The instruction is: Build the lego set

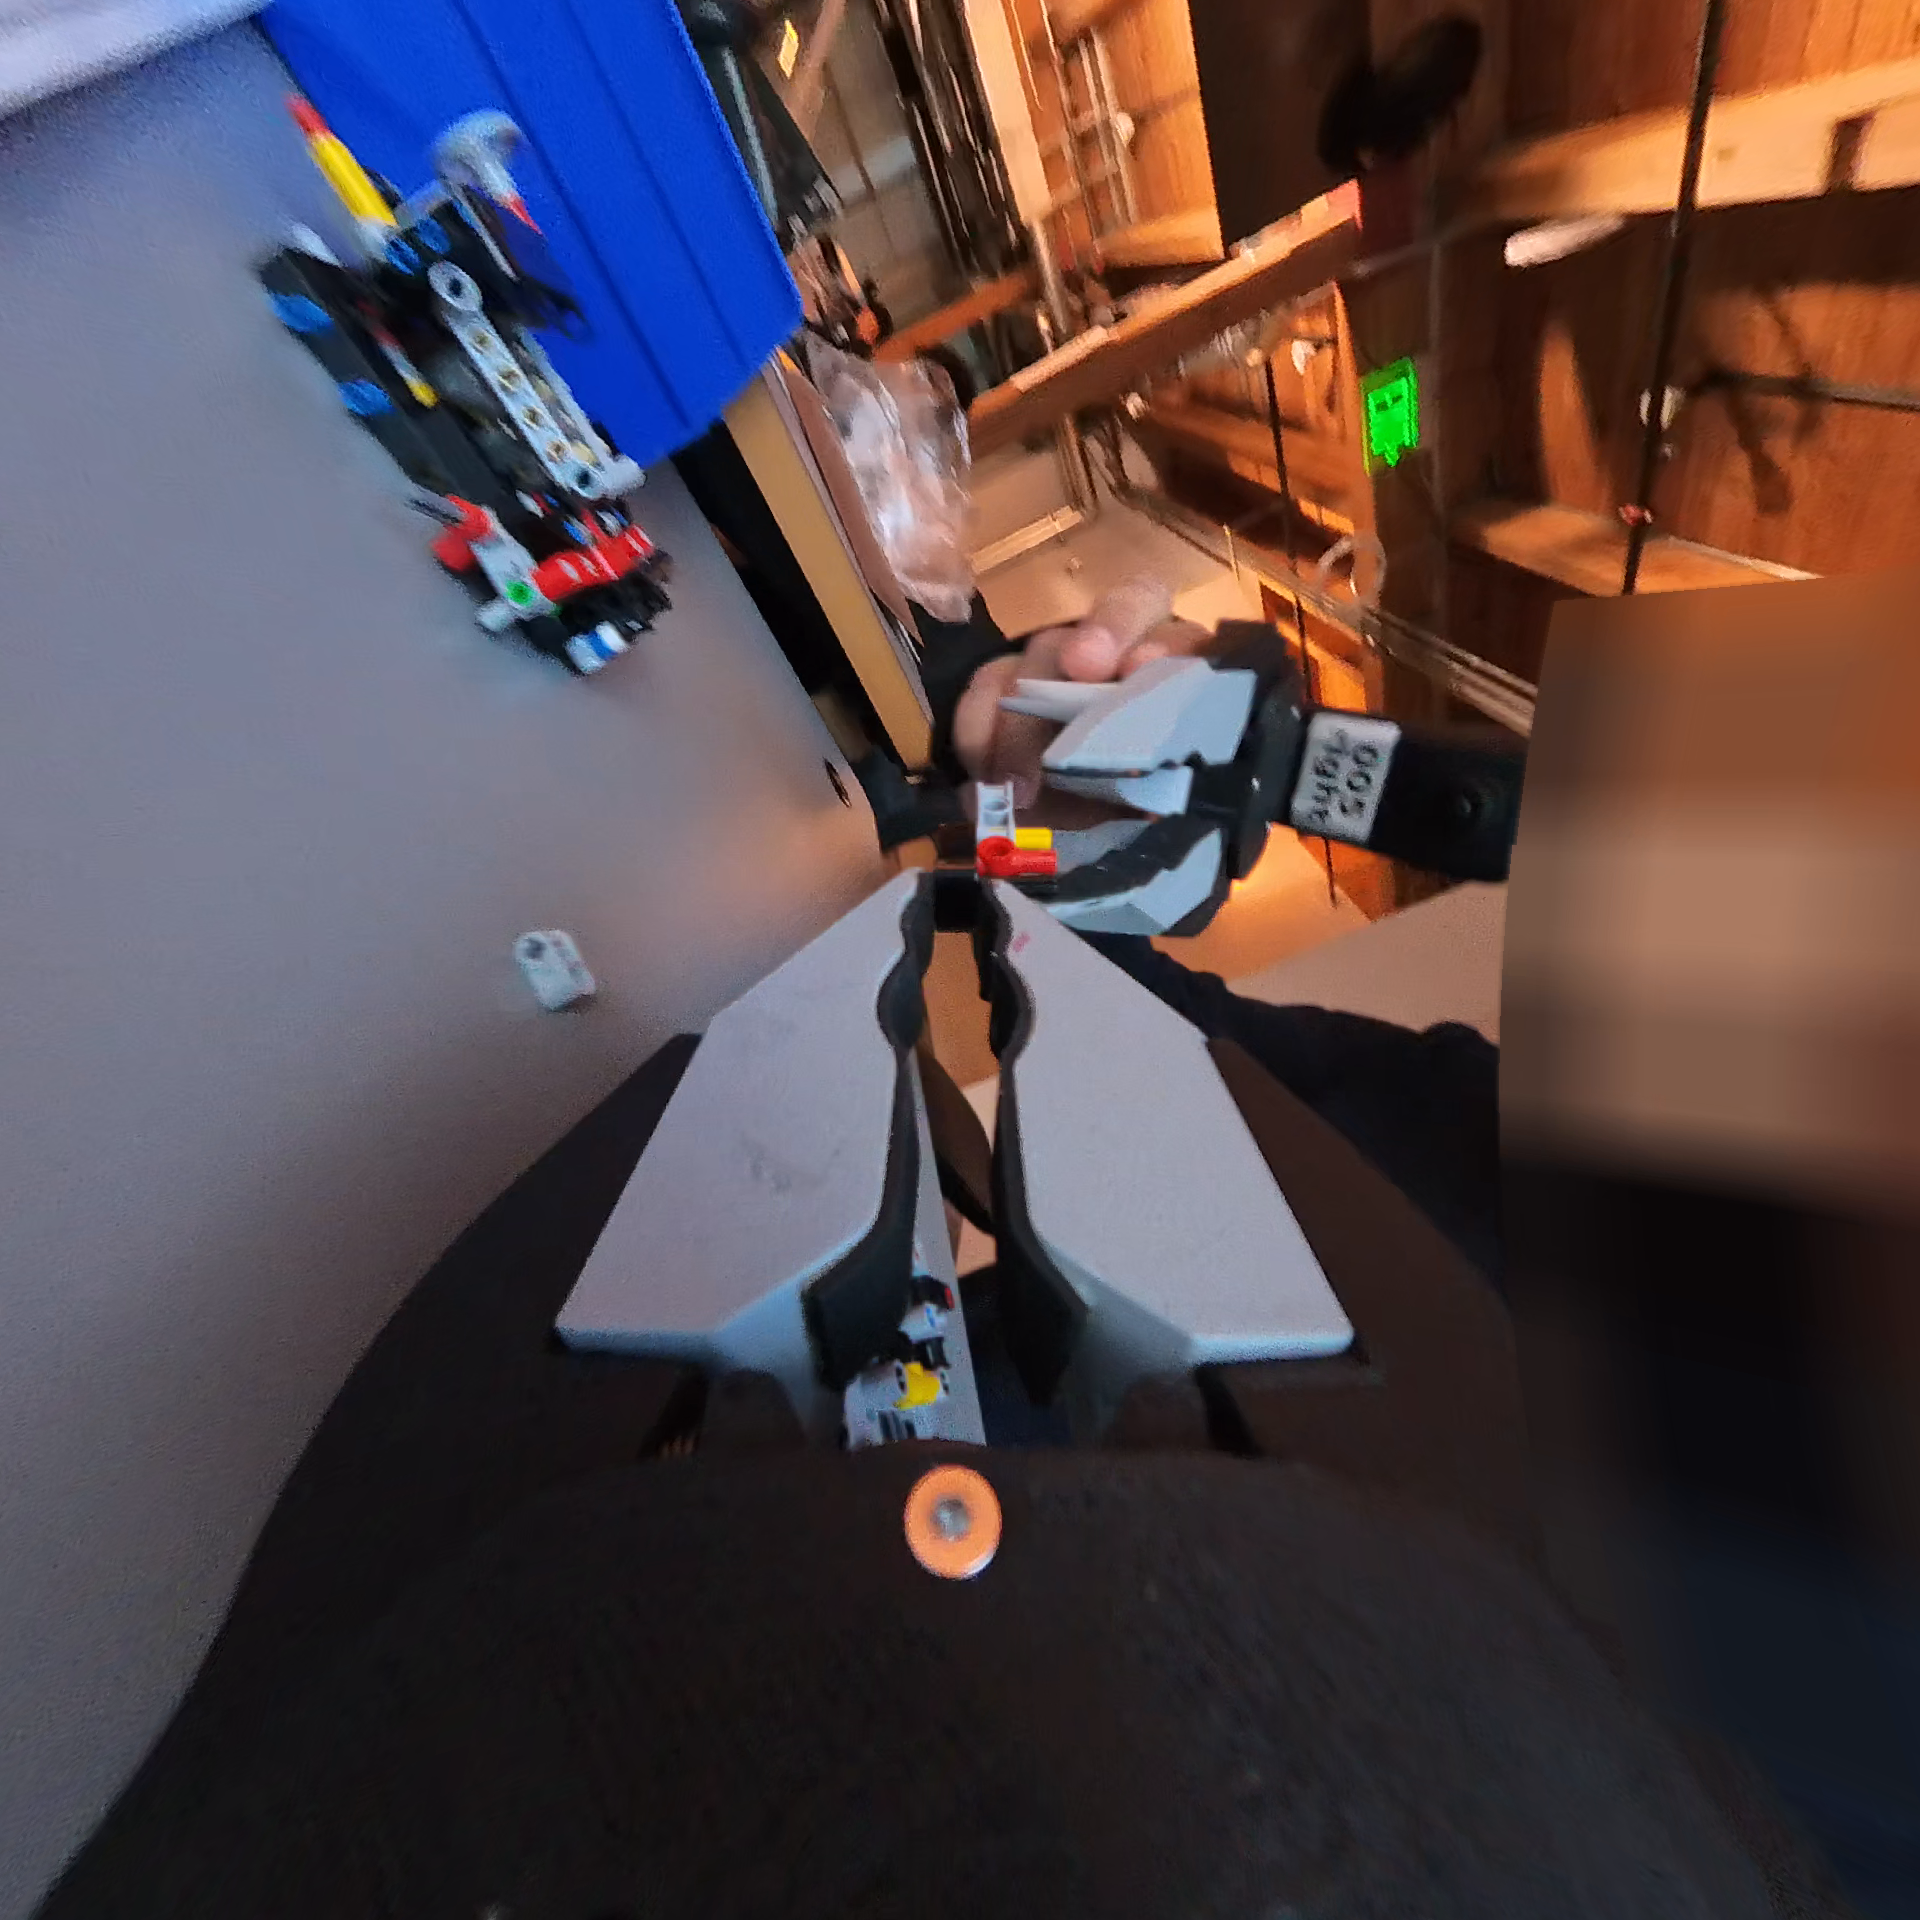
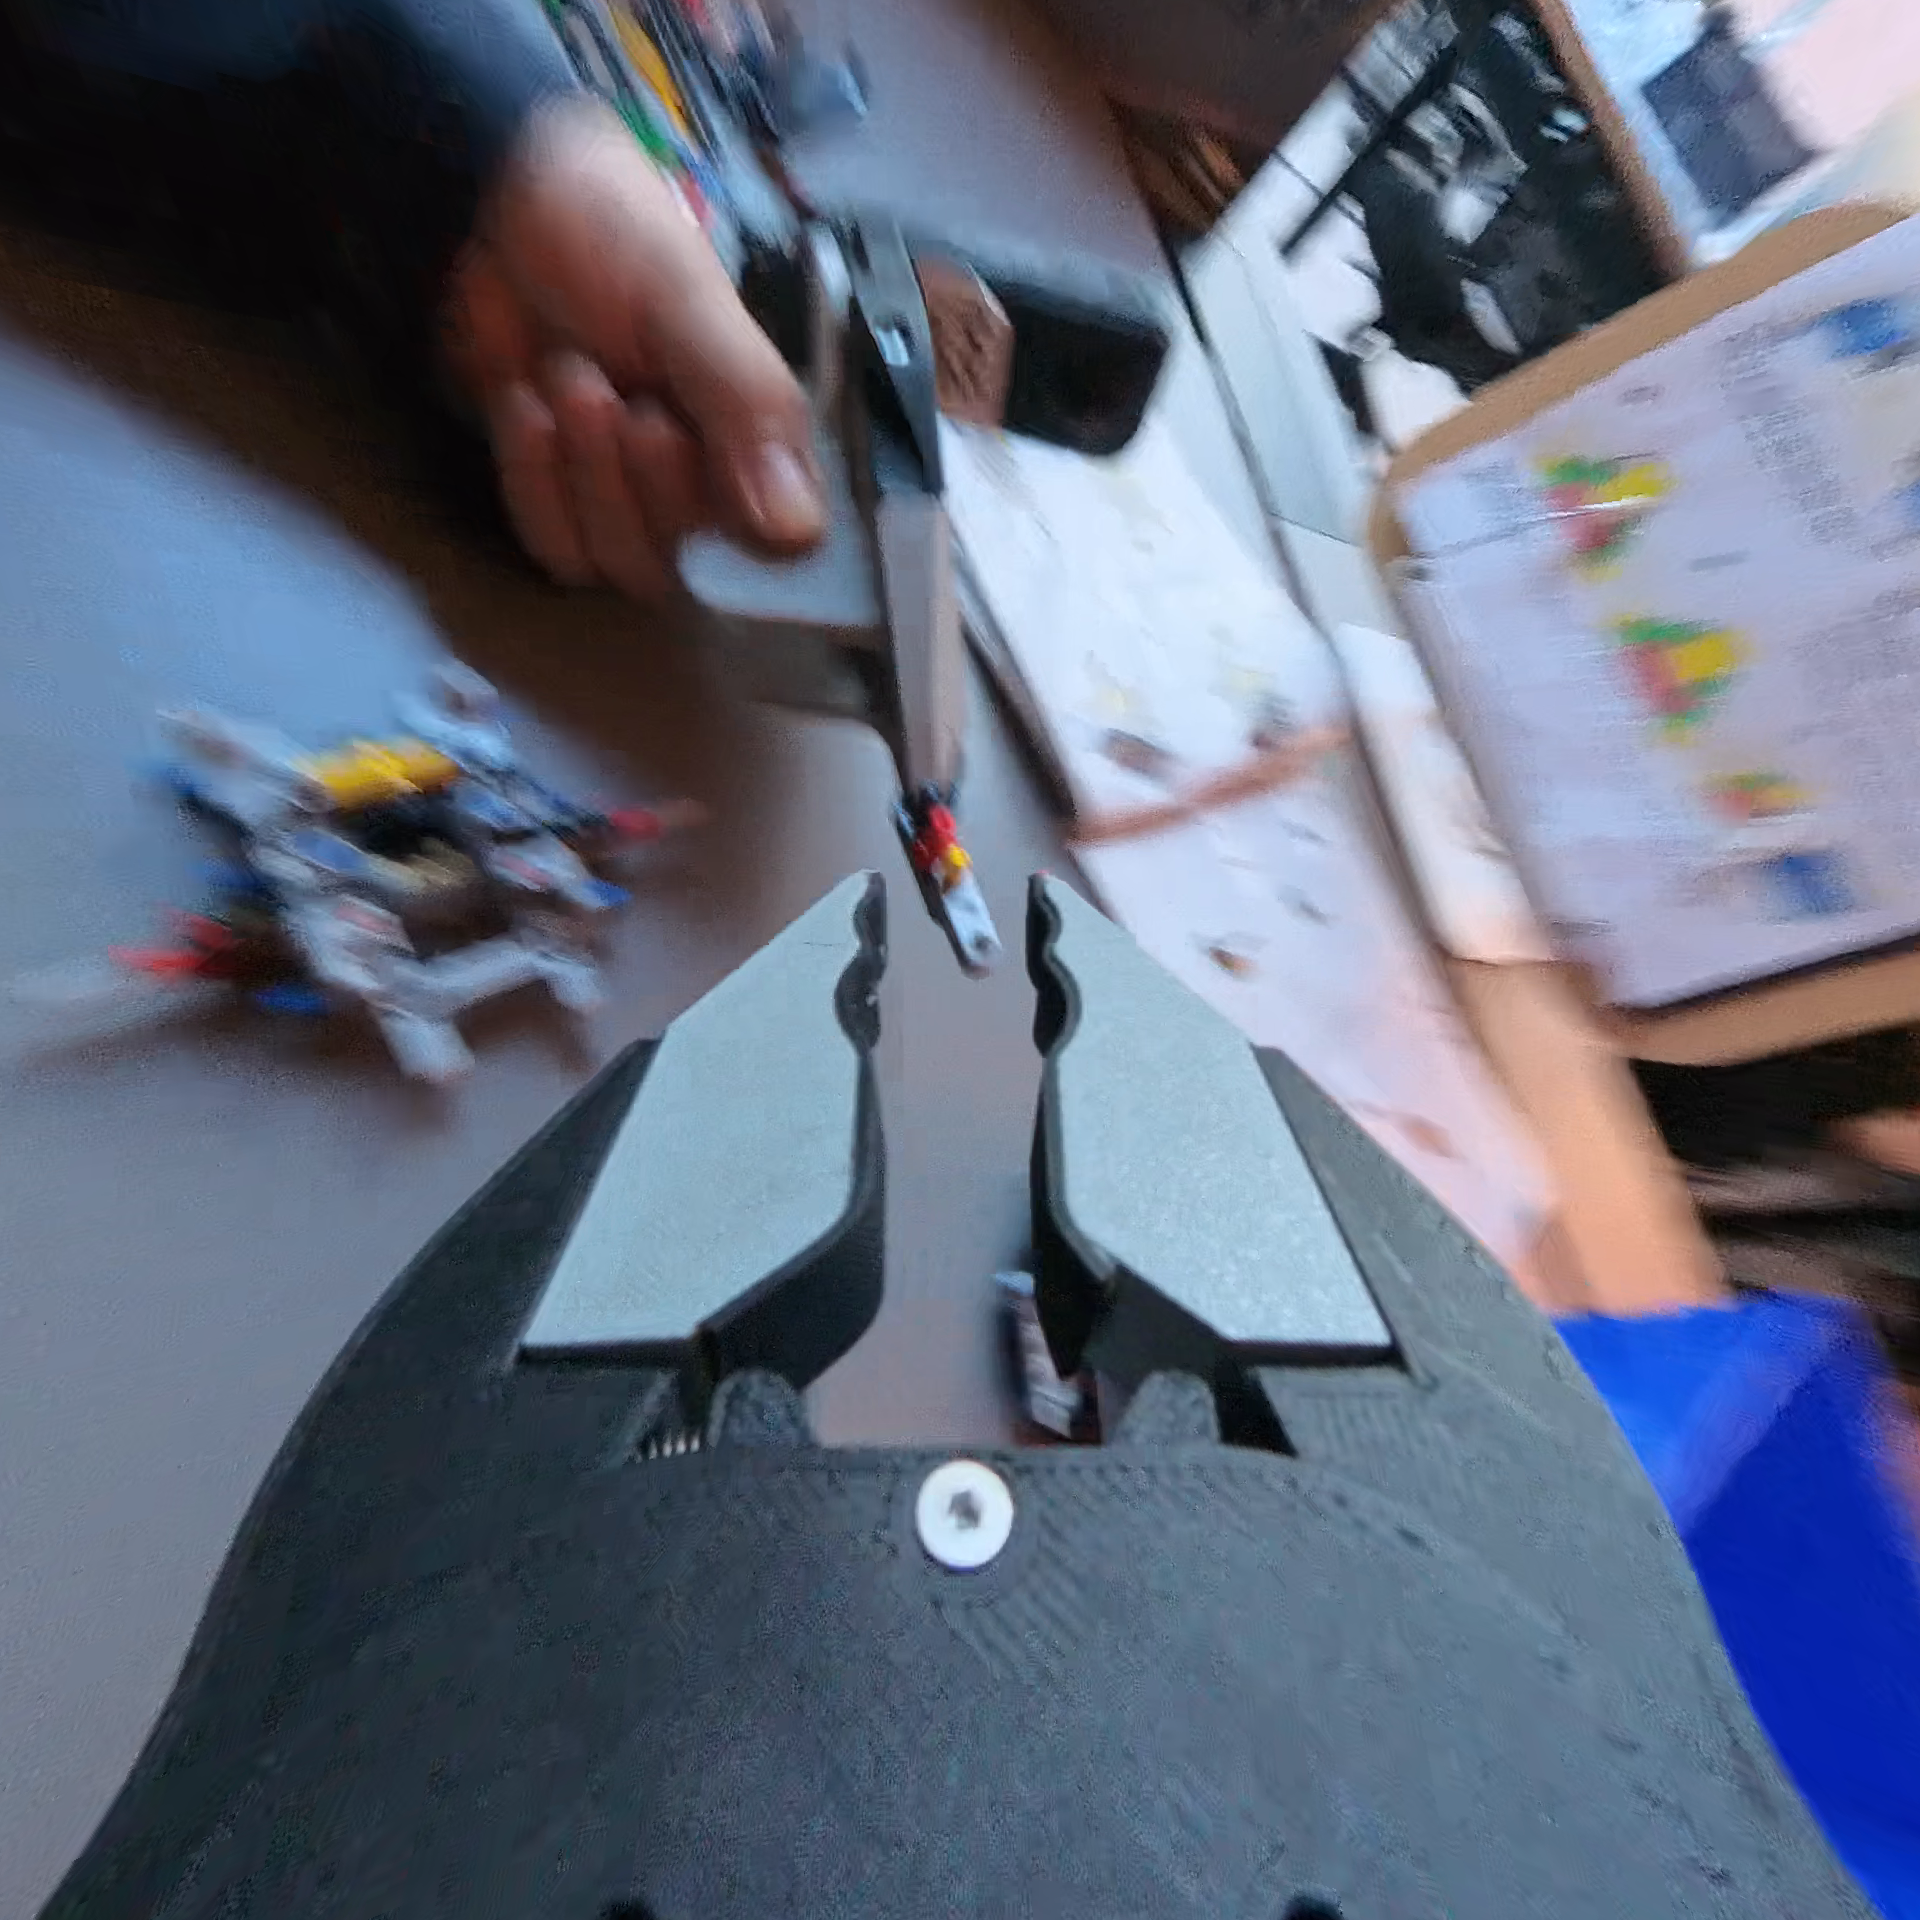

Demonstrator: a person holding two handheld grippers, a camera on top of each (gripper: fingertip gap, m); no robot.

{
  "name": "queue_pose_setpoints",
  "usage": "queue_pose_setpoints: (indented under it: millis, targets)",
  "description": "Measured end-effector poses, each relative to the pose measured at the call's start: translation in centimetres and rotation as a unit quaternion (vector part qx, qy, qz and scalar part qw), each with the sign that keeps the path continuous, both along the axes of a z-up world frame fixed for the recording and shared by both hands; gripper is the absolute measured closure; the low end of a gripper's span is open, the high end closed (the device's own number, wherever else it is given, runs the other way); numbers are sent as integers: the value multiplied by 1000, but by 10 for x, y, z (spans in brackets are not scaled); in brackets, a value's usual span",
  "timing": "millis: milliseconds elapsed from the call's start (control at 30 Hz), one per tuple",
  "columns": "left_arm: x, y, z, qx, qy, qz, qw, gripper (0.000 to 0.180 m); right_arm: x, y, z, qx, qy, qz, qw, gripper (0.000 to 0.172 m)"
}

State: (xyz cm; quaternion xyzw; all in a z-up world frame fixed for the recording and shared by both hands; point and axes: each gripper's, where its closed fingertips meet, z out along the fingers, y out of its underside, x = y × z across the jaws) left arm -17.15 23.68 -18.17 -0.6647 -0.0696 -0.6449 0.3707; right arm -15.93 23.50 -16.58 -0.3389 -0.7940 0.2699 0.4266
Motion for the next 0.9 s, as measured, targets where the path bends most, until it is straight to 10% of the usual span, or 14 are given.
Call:
queue_pose_setpoints:
  millis: [433, 567, 900]
  targets:
    - [18, -2, -13, 0, 70, -38, 997, 175, 9, 2, -40, -41, -9, 22, 999, 167]
    - [-4, 7, -26, -7, 171, 8, 985, 151, 10, 22, -60, -87, -37, -15, 995, 167]
    - [-11, 11, -73, -21, 479, 7, 878, 149, 17, 43, -102, -183, -163, -66, 967, 167]
